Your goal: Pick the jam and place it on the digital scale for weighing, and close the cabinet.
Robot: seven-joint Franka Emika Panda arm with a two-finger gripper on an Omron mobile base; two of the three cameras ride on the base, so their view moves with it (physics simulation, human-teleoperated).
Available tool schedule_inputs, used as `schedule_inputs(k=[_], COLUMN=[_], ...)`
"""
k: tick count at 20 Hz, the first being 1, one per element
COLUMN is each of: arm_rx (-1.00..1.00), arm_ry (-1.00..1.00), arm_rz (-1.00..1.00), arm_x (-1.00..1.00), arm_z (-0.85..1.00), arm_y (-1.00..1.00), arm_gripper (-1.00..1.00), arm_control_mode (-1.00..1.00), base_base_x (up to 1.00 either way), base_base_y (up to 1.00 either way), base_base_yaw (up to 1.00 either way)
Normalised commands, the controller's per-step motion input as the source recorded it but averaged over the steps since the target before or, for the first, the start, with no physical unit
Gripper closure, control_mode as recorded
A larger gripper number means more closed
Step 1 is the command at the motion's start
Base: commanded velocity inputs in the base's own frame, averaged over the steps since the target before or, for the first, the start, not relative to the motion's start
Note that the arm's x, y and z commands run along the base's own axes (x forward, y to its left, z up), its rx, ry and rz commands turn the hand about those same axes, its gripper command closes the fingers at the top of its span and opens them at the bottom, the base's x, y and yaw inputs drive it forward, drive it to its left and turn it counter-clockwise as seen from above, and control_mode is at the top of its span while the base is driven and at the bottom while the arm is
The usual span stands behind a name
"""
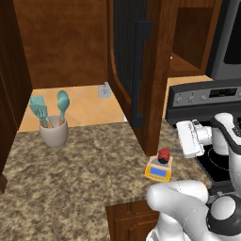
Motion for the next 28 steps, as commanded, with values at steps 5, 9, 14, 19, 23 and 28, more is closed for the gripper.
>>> schedule_inputs(k=[5,9,14,19,23,28], arm_rx=[-0.09,-0.01,0.0,0.01,-0.12,0.01], arm_ry=[-0.43,-0.62,-0.6,-0.59,-0.57,-0.42], arm_rz=[0.03,0.01,0.0,0.0,0.0,0.0], arm_x=[-0.88,-0.8,-0.48,-0.52,-0.56,-0.8], arm_z=[0.61,0.21,0.24,0.38,0.36,0.12], arm_y=[0.22,0.87,0.89,0.61,0.88,0.96], arm_gripper=[-1.0,-1.0,-1.0,-1.0,-1.0,-1.0], arm_control_mode=[-1.0,-1.0,-1.0,-1.0,-1.0,-1.0], base_base_x=[0.0,0.0,0.0,0.0,0.0,0.0], base_base_y=[0.0,0.0,0.0,0.0,0.0,0.0], base_base_yaw=[0.0,0.0,0.0,0.0,0.0,0.0])
